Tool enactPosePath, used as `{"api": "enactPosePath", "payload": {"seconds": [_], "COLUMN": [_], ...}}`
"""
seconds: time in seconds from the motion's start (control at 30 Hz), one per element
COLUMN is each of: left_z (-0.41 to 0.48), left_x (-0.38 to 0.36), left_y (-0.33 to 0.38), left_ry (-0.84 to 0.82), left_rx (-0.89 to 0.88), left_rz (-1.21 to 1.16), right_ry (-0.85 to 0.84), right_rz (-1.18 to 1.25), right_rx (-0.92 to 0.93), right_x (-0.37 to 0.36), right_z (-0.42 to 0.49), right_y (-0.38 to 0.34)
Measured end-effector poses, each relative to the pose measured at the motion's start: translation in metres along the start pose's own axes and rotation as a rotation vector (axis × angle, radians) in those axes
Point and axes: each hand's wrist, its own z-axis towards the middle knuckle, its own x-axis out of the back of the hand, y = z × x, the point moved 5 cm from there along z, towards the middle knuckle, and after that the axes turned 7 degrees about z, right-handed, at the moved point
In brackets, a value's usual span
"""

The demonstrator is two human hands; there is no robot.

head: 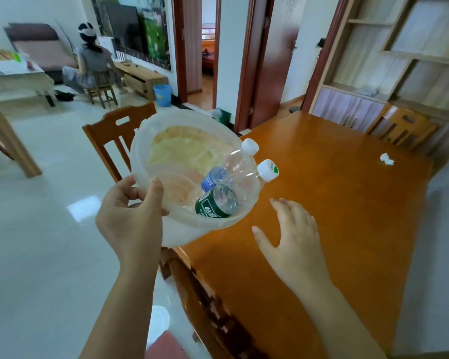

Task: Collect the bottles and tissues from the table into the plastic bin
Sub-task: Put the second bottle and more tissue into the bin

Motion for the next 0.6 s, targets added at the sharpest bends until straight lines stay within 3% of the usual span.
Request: {"api": "enactPosePath", "payload": {"seconds": [0.2,0.6], "left_z": [0.062,0.192], "left_x": [0.072,0.237], "left_y": [-0.005,-0.067], "left_ry": [0.092,0.256], "left_rx": [0.008,0.055], "left_rz": [-0.096,0.063], "right_ry": [-0.015,-0.172], "right_rz": [0.015,0.071], "right_rx": [0.095,0.236], "right_x": [-0.045,-0.189], "right_z": [0.007,0.007], "right_y": [-0.083,-0.258]}}
